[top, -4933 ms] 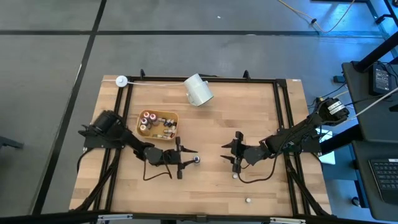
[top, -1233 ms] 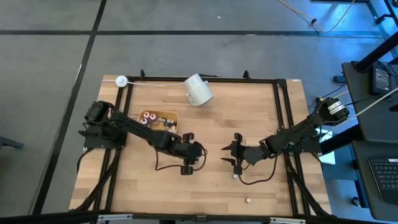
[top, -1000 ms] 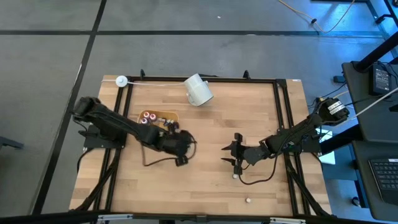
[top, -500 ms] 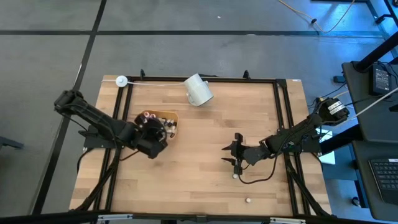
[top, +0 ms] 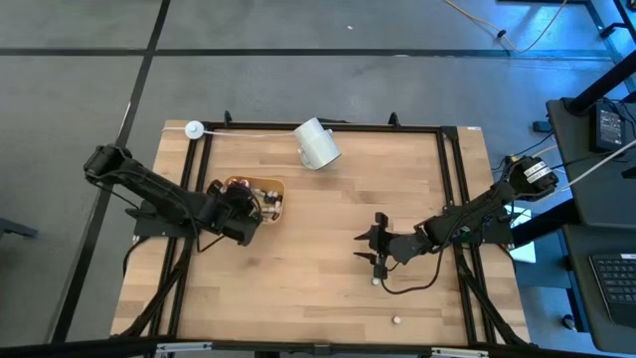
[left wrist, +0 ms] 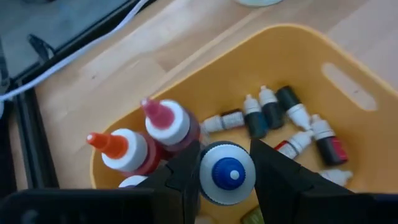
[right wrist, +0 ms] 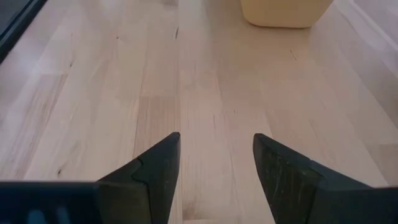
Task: Pick & Place food coloring
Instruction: Put the large blue food coloring bottle into the bin
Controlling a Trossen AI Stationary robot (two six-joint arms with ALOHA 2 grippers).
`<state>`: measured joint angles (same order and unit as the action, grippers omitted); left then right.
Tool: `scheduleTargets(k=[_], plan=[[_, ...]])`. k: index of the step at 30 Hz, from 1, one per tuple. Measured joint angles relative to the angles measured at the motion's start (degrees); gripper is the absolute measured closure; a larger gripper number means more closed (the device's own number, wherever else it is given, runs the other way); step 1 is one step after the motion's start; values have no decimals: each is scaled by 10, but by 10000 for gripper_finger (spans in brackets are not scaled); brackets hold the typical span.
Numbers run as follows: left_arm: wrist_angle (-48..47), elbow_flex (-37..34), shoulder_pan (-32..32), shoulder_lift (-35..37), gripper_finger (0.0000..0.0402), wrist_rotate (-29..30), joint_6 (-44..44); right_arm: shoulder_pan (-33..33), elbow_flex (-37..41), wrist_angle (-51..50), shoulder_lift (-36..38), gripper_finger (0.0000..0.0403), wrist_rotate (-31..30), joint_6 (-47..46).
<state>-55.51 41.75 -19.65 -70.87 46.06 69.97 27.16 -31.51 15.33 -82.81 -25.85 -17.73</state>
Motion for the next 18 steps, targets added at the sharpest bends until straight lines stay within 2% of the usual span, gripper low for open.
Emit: scheduleTargets(k=[6, 12, 18], plan=[[18, -23, 22, -2, 288, -39, 0, 0, 0, 0, 0, 199, 0, 0], [19, -30, 34, -1, 285, -35, 9, 0, 0, 0, 0, 199, 0, 1], [17, -31, 41, -2, 212, -39, 8, 0, 0, 0, 0, 199, 0, 2]])
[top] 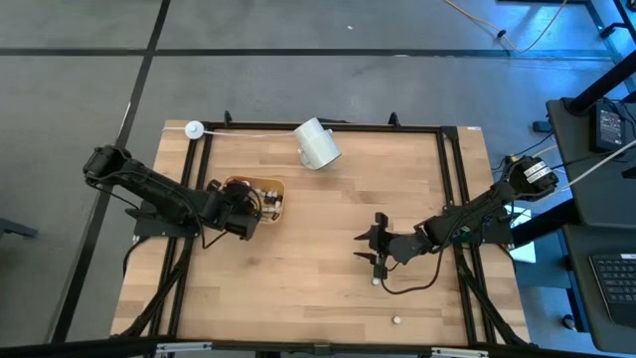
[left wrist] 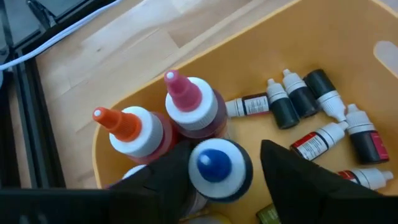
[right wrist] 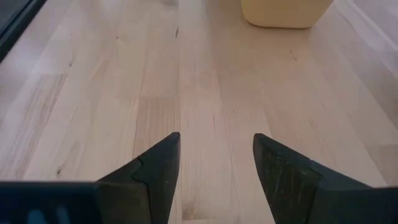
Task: Pick & Place food coloring
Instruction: Put the large blue food coloring bottle into the bin, then put the small blue food coloring bottle into the yellow bin
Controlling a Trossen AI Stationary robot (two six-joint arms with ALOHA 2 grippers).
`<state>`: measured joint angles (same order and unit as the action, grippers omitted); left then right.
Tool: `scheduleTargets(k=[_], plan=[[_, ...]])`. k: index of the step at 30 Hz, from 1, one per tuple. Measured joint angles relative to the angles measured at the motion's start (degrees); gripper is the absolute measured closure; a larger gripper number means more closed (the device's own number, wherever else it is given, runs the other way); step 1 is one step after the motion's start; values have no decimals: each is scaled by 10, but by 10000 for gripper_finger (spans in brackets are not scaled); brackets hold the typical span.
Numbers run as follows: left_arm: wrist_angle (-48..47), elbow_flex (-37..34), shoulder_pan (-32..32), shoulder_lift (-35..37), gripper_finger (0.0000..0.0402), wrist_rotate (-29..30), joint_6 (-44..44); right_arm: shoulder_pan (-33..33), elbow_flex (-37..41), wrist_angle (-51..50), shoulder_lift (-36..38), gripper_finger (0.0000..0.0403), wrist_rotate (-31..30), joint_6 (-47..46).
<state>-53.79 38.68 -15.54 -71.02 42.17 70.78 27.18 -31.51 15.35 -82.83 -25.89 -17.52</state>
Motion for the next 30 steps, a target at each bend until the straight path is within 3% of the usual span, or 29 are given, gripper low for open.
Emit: scheduleTargets(k=[7, 25, 30], plan=[[0, 0, 0, 0, 179, -1, 0, 0, 0, 0, 0, 199, 0, 0], [-11, 50, 0, 0, 194, 31, -36, 0, 0, 0, 0, 199, 0, 0], [15, 89, -4, 0, 197, 32, -108, 0, 0, 8, 0, 198, 9, -5]])
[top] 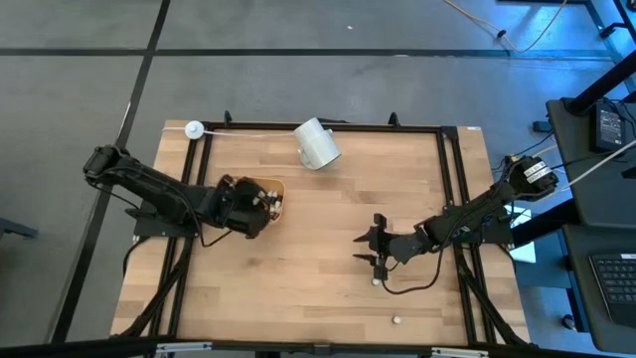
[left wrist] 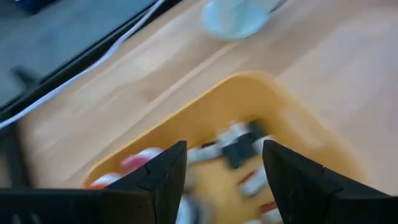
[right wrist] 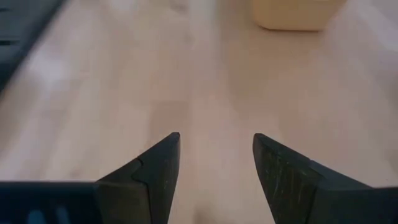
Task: Pick & Place food coloring
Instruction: Put the small blue food coloring bottle into the yellow bin
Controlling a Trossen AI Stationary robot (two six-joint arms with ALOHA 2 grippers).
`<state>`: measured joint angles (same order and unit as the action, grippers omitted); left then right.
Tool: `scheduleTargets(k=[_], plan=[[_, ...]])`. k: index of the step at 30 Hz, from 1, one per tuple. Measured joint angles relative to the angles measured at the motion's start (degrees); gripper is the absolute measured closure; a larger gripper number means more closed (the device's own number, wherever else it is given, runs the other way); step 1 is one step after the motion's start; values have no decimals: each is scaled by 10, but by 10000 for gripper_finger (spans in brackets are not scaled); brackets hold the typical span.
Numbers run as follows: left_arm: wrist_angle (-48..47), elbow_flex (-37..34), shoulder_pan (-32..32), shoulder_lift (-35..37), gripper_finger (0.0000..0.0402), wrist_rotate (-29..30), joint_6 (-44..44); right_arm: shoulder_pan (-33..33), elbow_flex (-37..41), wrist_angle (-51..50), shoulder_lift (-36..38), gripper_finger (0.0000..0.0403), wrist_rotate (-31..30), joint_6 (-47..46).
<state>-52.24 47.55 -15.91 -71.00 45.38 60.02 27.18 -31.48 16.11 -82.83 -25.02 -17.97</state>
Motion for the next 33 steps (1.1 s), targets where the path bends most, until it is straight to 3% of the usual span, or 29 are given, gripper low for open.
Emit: scheduleTargets(k=[3, 8, 14, 18, 24, 33], plan=[[95, 4, -18, 0, 196, -1, -61, 0, -9, 10, 0, 199, 53, 17], [338, -32, -52, -13, 195, 23, -173, 29, -65, -33, 0, 198, 162, 60], [577, -62, -87, -54, 198, -3, -307, 90, -166, -265, 0, 198, 111, -19], [685, -62, -108, -82, 196, -56, -414, 120, -197, -330, 0, 198, 100, -86], [751, -62, -123, -96, 195, -121, -462, 135, -197, -355, -34, 199, 67, -138], [729, -62, -134, -97, 196, -123, -458, 134, -197, -360, -96, 199, 62, -151]])
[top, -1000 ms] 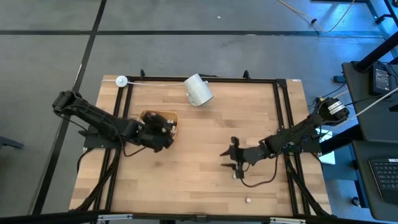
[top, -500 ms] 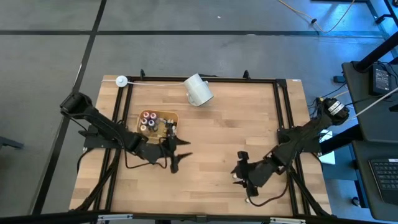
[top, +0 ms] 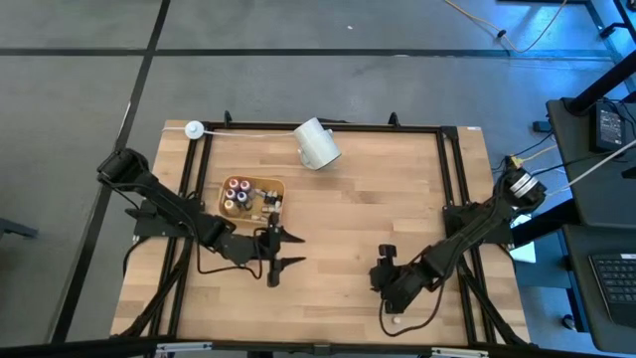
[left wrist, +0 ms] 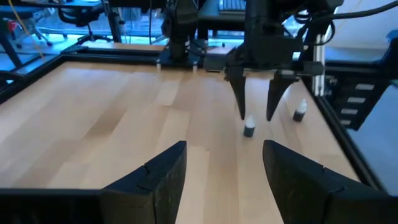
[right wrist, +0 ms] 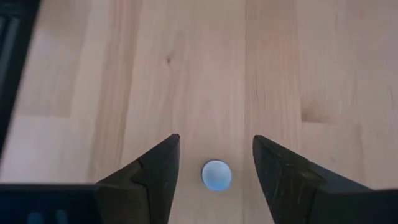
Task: Pick & Place food coloring
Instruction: Put the small blue food coloring bottle into the yellow bin
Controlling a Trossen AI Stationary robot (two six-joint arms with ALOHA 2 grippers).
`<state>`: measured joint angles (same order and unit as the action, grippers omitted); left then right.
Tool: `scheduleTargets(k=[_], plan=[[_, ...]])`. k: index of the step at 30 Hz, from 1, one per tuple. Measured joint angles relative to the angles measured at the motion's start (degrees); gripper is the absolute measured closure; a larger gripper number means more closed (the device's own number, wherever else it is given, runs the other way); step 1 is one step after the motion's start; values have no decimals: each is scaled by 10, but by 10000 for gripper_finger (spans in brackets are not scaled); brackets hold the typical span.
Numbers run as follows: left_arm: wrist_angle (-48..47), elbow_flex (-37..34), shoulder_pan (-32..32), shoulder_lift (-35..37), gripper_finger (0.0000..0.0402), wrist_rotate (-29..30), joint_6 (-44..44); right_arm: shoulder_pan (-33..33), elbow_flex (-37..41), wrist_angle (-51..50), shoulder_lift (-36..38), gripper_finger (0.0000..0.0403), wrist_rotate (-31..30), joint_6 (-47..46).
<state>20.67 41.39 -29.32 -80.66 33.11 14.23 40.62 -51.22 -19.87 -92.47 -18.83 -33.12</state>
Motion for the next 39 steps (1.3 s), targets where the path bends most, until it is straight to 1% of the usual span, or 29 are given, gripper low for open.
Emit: scheduleTargets(k=[4, 10, 12, 14, 16, 22, 23, 27, 29, 32, 34, 35, 37, 39], plan=[[-17, 0, 3, 0, 194, 3, 0, 0, 0, -4, -12, 199, -6, -2], [-17, 0, 10, 0, 198, 3, 0, 0, 0, -41, -27, 199, -6, -42], [-17, 0, 10, 0, 198, 4, 0, 0, 0, -42, -29, 206, -4, -51], [-17, 0, 10, 0, 196, 8, 0, -1, 0, -41, -30, 222, 7, -57], [-17, 0, 10, 0, 195, 8, 0, 0, 0, -41, -30, 247, 22, -57], [-17, 0, 10, 0, 197, 9, 0, 0, 0, -40, -30, 339, 33, -56], [-17, 0, 10, 0, 198, 9, 0, 0, 0, -39, -30, 347, 32, -55], [-17, 0, 10, 0, 198, 10, 0, -3, -1, -42, -30, 347, 1, -52], [-16, 0, 10, 0, 196, 9, 0, -13, -14, -58, -30, 347, -8, -34], [-14, 0, 9, 3, 194, 2, 0, -44, -56, -88, -30, 347, -9, 5], [-21, 0, 2, 15, 195, -15, 0, -70, -86, -102, -30, 347, -10, 40], [-24, 0, -2, 23, 195, -32, 0, -84, -102, -102, -30, 347, -10, 59], [-50, 0, -10, 45, 196, -56, 0, -114, -133, -98, -30, 347, -7, 106], [-72, 0, -22, 70, 198, -61, 0, -143, -154, -90, -30, 347, -7, 150]])
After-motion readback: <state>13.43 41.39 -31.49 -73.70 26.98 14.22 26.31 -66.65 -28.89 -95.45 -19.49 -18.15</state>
